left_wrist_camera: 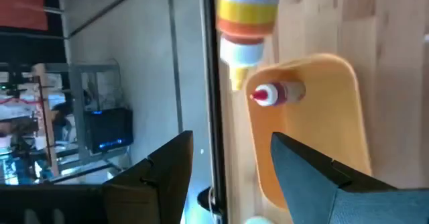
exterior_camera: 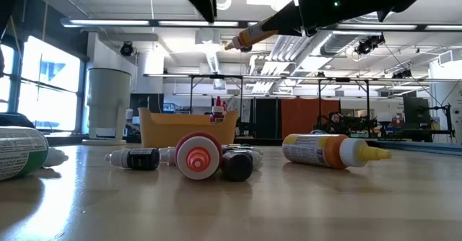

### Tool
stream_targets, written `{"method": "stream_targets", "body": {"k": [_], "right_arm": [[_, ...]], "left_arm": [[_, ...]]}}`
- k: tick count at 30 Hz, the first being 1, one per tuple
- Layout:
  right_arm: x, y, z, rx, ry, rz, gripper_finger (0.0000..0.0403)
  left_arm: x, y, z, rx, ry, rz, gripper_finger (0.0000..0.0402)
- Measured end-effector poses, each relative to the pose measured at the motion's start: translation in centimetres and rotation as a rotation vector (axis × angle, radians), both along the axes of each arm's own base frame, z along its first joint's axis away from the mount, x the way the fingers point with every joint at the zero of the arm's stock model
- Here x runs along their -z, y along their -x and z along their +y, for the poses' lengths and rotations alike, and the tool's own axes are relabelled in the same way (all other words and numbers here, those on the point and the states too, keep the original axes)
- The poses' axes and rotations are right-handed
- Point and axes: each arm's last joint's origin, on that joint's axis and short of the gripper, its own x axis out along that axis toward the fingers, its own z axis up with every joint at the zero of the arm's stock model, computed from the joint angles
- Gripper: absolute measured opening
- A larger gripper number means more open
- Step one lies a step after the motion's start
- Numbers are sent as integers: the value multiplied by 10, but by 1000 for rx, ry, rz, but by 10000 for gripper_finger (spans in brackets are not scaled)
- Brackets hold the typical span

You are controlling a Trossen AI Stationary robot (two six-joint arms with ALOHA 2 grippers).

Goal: Pick & Place food coloring
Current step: Put the large yellow food coloring bottle into the yellow bin

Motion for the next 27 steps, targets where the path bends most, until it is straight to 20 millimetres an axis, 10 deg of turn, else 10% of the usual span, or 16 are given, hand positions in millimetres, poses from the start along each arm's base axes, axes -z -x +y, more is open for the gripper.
{"method": "stream_targets", "body": {"k": [10,27], "right_arm": [[-8,1,1,-34,3,-71,147],[-13,-14,4,-217,-29,-278,142]], "left_arm": [[-68,89,-6,-84,336,-553,197],[105,103,-9,288,414,-1256,197]]}}
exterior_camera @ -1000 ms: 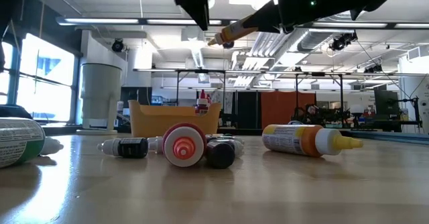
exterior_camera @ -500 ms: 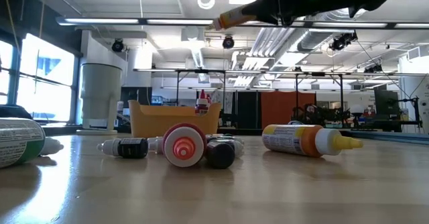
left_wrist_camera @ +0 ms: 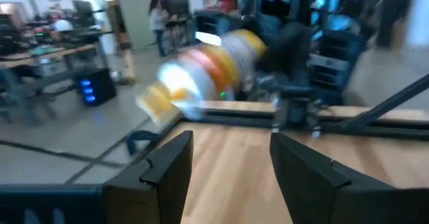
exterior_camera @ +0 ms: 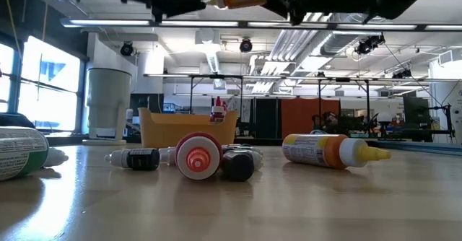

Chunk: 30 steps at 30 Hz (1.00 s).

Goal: Pick & Place food coloring
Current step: Put the large yellow food coloring bottle into the yellow bin

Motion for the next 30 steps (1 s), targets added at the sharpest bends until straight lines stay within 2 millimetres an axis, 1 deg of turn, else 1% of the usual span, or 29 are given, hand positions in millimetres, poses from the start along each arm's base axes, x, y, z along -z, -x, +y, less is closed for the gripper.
{"method": "stream_targets", "body": {"k": [3,6,8,12,16,21,26,30], "right_arm": [[5,-8,-1,-10,7,-44,146],[10,-15,-2,-13,12,-75,150],[10,-18,-2,-22,21,-122,147],[12,-22,-2,-63,14,-220,142],[14,-26,0,-132,16,-275,149],[17,-30,0,-181,9,-315,147],[18,-33,0,-181,5,-308,141],[19,-34,0,-182,3,-306,149]], "left_arm": [[27,5,-1,42,94,-62,197],[45,10,-1,61,169,-116,197],[55,14,0,58,177,-140,197],[50,16,0,67,132,-265,197],[45,16,-1,108,100,-317,197],[46,15,-3,151,101,-298,197],[53,13,-3,171,218,-252,197],[54,13,-2,132,196,-234,197]]}}
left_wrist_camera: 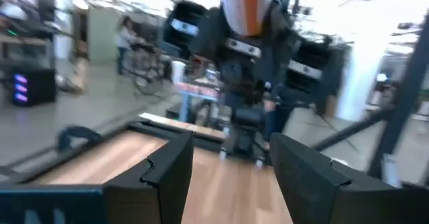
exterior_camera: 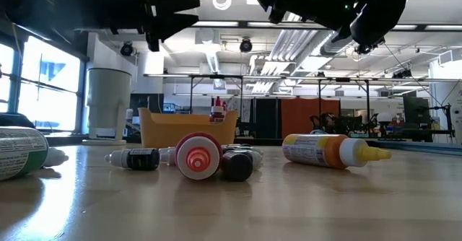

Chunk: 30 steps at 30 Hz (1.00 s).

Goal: Pick & Place food coloring
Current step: Put the large yellow food coloring bottle into the yellow bin

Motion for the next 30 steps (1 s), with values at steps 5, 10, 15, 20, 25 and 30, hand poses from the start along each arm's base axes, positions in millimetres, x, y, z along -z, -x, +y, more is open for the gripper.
{"method": "stream_targets", "body": {"k": [5,10,15,20,25,30], "right_arm": [[-2,1,0,-1,1,-18,143],[-7,4,1,0,13,-83,147],[-16,4,2,-35,28,-138,147],[-32,-8,3,-86,41,-134,144],[-38,-16,10,-100,66,-96,148],[-39,-17,17,-79,108,-109,142]], "left_arm": [[-21,2,2,-82,-21,-165,197],[-43,-6,0,-61,-104,-222,197],[-66,-15,-1,-50,-156,-251,197],[-90,-25,-3,-9,-201,-270,197],[-100,-28,-5,12,-268,-276,197],[-103,-26,-7,53,-315,-319,197]]}}
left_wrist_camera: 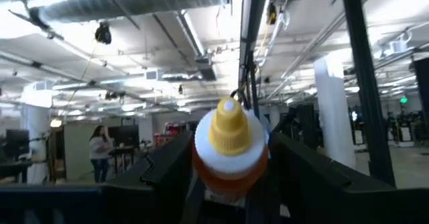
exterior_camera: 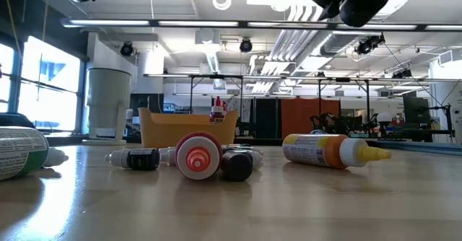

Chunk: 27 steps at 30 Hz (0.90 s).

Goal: Pick & Place food coloring
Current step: Put the large yellow food coloring bottle into the yellow bin

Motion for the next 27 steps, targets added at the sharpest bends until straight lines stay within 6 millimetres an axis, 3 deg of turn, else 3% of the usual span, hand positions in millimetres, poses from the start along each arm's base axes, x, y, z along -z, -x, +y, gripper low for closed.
{"method": "stream_targets", "body": {"k": [9,17,27], "right_arm": [[0,0,1,9,5,-5,145],[0,0,1,3,13,-6,152],[11,-6,-1,24,-31,132,169]], "left_arm": [[-2,2,0,6,-10,-31,191],[-3,2,-1,8,-25,-34,106],[-1,1,1,-35,-7,-10,106]]}}
